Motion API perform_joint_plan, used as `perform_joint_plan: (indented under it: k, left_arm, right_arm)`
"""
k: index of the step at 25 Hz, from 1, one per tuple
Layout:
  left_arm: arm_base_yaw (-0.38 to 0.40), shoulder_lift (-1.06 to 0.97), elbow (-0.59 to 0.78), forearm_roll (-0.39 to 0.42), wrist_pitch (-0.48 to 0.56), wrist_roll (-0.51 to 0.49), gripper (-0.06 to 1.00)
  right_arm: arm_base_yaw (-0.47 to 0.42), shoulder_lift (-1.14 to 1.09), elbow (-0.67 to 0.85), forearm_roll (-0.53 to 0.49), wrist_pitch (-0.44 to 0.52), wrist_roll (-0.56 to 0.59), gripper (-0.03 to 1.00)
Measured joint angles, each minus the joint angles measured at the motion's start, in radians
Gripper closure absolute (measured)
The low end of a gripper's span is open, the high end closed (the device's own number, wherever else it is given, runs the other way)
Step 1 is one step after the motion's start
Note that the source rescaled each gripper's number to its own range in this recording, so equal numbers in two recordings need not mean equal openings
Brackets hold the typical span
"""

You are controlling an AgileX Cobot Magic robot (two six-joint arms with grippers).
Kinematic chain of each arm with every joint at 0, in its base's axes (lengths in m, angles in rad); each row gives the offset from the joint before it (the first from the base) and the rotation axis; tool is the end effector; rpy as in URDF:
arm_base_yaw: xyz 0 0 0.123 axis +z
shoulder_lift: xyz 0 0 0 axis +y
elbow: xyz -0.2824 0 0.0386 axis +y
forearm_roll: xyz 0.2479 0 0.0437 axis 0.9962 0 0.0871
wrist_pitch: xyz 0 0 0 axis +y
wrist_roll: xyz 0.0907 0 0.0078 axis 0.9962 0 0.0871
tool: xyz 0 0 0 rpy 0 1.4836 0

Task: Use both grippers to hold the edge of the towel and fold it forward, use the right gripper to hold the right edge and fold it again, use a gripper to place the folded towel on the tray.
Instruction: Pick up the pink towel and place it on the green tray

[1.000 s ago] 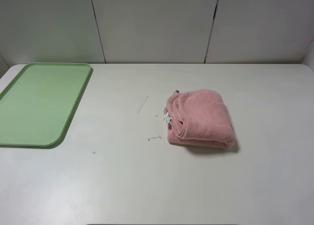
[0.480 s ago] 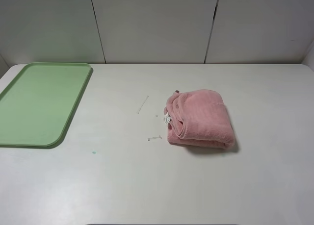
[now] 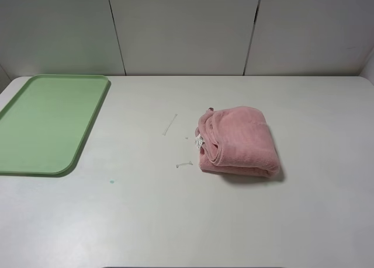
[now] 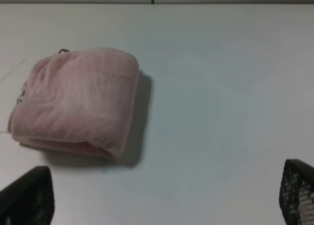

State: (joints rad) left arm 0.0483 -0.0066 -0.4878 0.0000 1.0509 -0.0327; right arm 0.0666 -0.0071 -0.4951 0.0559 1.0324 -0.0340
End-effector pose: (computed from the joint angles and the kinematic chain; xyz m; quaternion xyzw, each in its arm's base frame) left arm -0.0040 -0.0002 0.2745 -0.0345 0.8514 0.0041 0.5233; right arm -0.0046 0.0041 0.2782 -0.0432 0.8437 0.0366 0.5337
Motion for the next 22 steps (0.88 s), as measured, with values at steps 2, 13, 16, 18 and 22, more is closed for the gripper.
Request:
perform_joint_plan:
  k: [2, 13, 16, 18, 22]
  left_arm:
    - [0.000, 0.000, 0.000, 0.000, 0.000, 0.000, -0.05]
    - [0.000, 0.000, 0.000, 0.000, 0.000, 0.000, -0.05]
    - [0.000, 0.000, 0.000, 0.000, 0.000, 0.000, -0.05]
    - [0.000, 0.000, 0.000, 0.000, 0.000, 0.000, -0.05]
    - [0.000, 0.000, 0.000, 0.000, 0.000, 0.000, -0.05]
  right_arm:
    - [-0.017, 0.000, 0.000, 0.000, -0.001, 0.000, -0.03]
    - [-0.043, 0.000, 0.000, 0.000, -0.001, -0.003, -0.03]
    - [-0.043, 0.000, 0.000, 0.000, -0.001, -0.004, -0.03]
    - [-0.043, 0.000, 0.000, 0.000, -0.001, -0.004, -0.03]
    - [-0.043, 0.000, 0.000, 0.000, -0.001, -0.003, -0.03]
